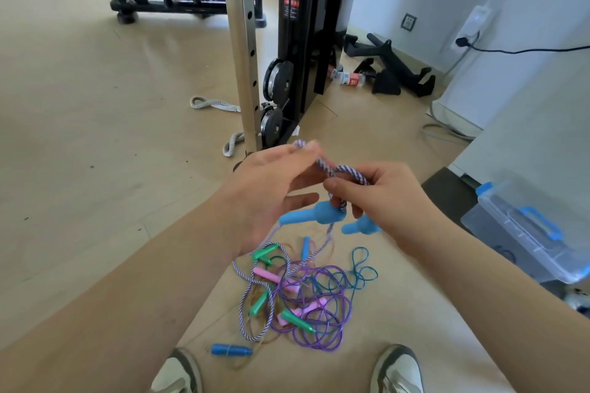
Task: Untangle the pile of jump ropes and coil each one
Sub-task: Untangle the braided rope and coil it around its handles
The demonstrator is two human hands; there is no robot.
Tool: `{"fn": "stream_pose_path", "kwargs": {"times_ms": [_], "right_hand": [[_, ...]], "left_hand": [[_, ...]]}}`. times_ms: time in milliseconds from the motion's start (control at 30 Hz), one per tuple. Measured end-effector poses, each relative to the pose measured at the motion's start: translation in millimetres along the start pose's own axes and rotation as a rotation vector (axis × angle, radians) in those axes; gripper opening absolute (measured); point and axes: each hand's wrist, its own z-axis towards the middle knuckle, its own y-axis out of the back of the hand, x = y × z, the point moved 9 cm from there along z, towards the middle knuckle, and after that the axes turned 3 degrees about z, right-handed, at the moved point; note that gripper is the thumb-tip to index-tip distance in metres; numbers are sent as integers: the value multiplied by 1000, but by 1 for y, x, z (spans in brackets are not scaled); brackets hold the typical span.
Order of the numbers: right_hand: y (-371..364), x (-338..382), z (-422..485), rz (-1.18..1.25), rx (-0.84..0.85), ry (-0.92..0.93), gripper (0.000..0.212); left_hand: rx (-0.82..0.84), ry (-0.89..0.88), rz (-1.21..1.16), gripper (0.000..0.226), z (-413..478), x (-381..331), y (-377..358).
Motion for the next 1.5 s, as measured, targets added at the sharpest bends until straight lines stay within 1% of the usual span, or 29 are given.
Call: {"fn": "stream_pose_path", "kwargs": {"times_ms": [67, 133, 167, 233, 267, 300, 333, 400, 433, 467, 533, 567, 600, 667, 700, 733, 800, 900, 967, 1000, 1067, 1133, 1200, 1267, 1300, 1367, 1433, 1467, 1500], "right_hand": [[-1, -8, -1, -28, 16, -55, 20], [1, -16, -3, -26, -21, -111, 29], [4, -18, -3, 1, -62, -131, 32], [10, -19, -4, 65, -110, -158, 38], [10, -18, -5, 108, -86, -167, 40], [5, -14, -7, 155, -31, -169, 40], [0, -10, -9, 182, 33, -164, 39], [-6, -2, -15, 143, 111, -140, 39], [-7, 1, -17, 111, 126, -122, 40], [-7, 3, -18, 99, 136, -107, 40], [-6, 2, -17, 138, 151, -108, 41], [-6, 2, -16, 178, 161, -116, 42], [-7, 0, -15, 232, 171, -128, 43], [-7, -3, -13, 344, 174, -164, 45], [-5, -7, -12, 373, 161, -187, 45], [-2, -12, -10, 381, 147, -209, 45], [-2, -18, -9, 366, 162, -241, 40], [-14, -17, -14, 375, 269, -251, 32], [-22, -8, -19, 436, 322, -242, 30], [-24, -2, -19, 497, 321, -231, 28], [-21, 8, -16, 673, 263, -217, 24], [-15, 7, -10, 863, 170, -224, 27], [-5, -4, -1, 926, 39, -218, 30], [11, -21, 9, 776, -131, -180, 28], [20, -27, 11, 643, -209, -147, 29], [35, -26, 11, 305, -281, -49, 42], [34, -18, 8, 56, -221, 29, 45], [29, -19, 7, 16, -162, 24, 41], [24, -20, 7, 18, -97, 1, 34]], "left_hand": [[-162, 39, 64, 25, 4, 10, 16], [-226, 76, 194, 23, 6, 13, 24], [-208, 86, 325, 23, 7, 14, 26], [-101, 92, 703, 25, 8, 18, 23], [-46, 85, 876, 27, 7, 23, 18], [-11, 70, 987, 30, 7, 28, 13], [12, 55, 1031, 31, 8, 33, 8], [14, 9, 1027, 24, 9, 34, -2], [-22, -41, 997, 20, 11, 30, -4], [-76, -116, 961, 23, 12, 24, -3], [-158, -307, 862, 47, 11, 7, -2], [-145, -374, 809, 51, 10, 2, -3], [-86, -398, 765, 45, 9, 0, -7], [69, -364, 730, 13, 6, 2, -18], [101, -361, 727, 9, 4, -1, -22], [79, -392, 725, 13, 3, -6, -20], [-61, -476, 676, 14, 1, -22, -7], [-265, -568, 666, 15, -2, -33, 12], [-317, -566, 729, 18, 2, -30, 19], [-293, -525, 764, 21, 7, -23, 20], [-170, -362, 883, 28, 15, -2, 11], [-4, -205, 1001, 33, 14, 23, -10], [120, -168, 1116, 35, 5, 37, -31], [199, -181, 1180, 34, -4, 39, -43], [236, -188, 1177, 33, -8, 37, -45], [284, -172, 1042, 28, -14, 30, -46], [252, -182, 733, 20, -18, 13, -41], [193, -234, 604, 20, -17, 1, -34], [115, -313, 533, 20, -15, -12, -25]]}}
